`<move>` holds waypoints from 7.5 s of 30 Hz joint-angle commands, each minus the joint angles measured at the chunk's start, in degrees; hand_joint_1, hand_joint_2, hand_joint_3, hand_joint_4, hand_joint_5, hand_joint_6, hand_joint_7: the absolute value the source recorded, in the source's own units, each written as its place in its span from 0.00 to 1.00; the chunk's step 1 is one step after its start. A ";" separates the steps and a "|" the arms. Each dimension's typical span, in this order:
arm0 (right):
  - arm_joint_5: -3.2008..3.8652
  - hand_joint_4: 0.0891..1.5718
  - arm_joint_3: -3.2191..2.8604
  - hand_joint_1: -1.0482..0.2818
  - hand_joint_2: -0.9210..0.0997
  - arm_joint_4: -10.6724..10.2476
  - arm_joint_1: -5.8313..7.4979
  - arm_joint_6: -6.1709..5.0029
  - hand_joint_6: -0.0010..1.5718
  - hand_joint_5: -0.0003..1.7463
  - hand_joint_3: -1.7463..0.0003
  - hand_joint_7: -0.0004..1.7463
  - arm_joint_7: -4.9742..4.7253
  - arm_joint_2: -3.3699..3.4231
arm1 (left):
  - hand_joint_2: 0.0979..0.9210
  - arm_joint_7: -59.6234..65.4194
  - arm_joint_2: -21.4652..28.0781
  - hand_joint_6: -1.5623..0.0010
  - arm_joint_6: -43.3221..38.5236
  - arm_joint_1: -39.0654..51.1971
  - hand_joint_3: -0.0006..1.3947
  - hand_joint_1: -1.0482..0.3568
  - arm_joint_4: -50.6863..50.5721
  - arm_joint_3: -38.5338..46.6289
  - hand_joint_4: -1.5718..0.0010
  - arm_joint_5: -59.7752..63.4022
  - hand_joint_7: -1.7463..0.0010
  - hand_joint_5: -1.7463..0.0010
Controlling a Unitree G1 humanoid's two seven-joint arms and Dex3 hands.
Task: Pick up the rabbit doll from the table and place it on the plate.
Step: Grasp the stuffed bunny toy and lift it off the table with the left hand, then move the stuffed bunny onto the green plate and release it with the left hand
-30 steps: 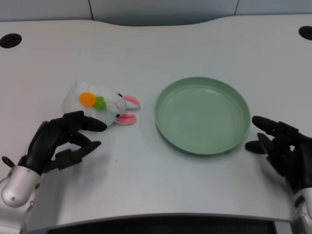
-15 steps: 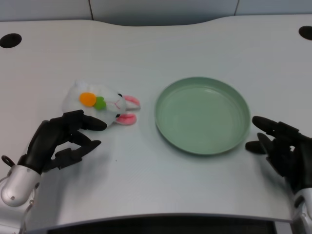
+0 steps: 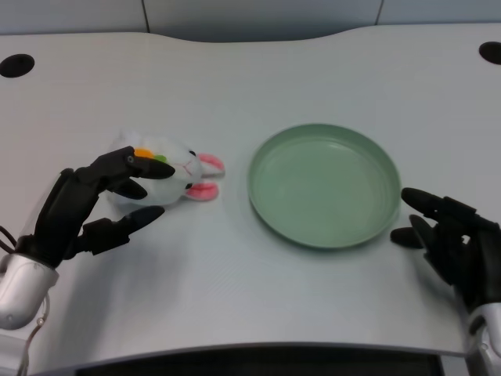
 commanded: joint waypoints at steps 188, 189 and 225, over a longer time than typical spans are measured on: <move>-1.18 0.48 -0.21 0.48 0.00 -10.61 5.38 5.74 0.62 0.42 0.89 0.00 -0.88 0.55 | 0.94 -1.48 -8.45 0.61 2.07 -50.21 0.00 0.63 43.59 -15.79 0.50 5.45 0.00 0.00; -1.13 0.48 -0.22 0.48 0.00 -10.54 5.35 5.71 0.62 0.42 0.89 0.00 -0.87 0.55 | 0.93 -1.16 -9.32 0.60 1.65 -50.70 0.00 0.62 44.04 -15.89 0.51 5.48 0.00 0.00; -1.38 0.47 0.18 0.47 0.00 -11.82 6.89 4.60 0.62 0.43 0.89 0.00 -0.48 0.02 | 0.92 3.34 -22.69 0.56 4.79 -58.86 0.00 0.61 62.25 -20.73 0.46 11.49 0.00 0.00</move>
